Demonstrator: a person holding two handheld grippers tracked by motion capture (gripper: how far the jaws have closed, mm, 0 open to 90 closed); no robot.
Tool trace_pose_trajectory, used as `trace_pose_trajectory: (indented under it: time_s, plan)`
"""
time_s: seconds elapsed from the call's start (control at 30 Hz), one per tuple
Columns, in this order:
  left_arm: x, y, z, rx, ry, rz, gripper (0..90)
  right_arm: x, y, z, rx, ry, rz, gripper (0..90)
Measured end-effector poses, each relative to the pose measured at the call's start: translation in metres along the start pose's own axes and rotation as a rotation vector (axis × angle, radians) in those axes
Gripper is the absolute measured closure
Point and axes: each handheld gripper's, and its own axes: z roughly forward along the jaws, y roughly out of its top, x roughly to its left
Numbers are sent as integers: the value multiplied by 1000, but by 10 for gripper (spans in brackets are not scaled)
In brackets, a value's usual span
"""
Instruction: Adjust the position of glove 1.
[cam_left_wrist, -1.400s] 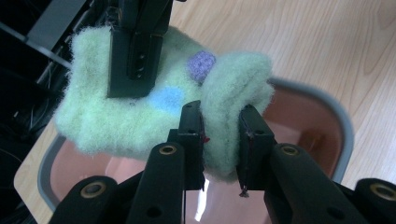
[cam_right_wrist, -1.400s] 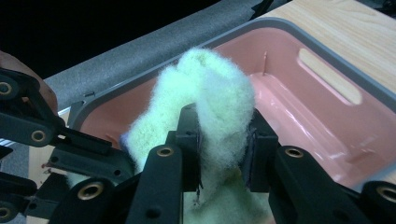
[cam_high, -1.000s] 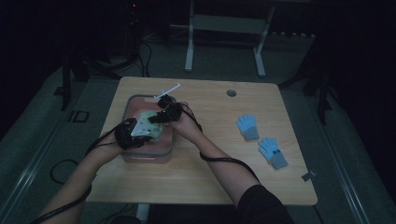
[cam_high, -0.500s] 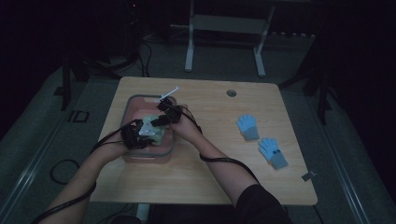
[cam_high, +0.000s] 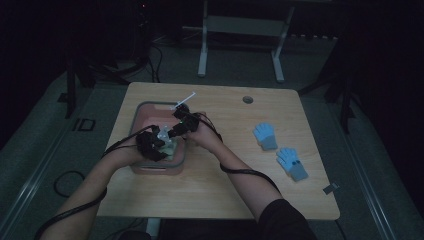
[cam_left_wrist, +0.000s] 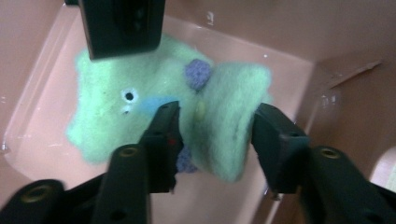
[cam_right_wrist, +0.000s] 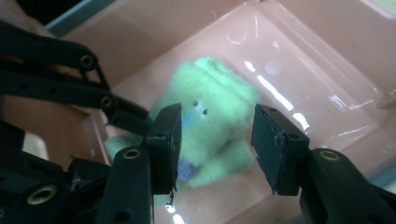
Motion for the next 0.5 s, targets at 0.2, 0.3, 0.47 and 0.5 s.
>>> trace_pose_trajectory:
  time_s: [0.2,0.3,0.47,0.5]
  plan:
    - [-3,-6,-15,-82,1,-67,422,6,-6,-17,-43,24,-22,511]
    - [-6,-6,-24,-122,-4,-89,426,10,-10,-28,-73,34,-34,511]
    - [-9,-2,-36,-188,-10,-119,426,13,-19,-46,-124,33,-57,496]
    - [-9,-1,-38,-198,-16,-124,426,13,-21,-50,-128,29,-64,484]
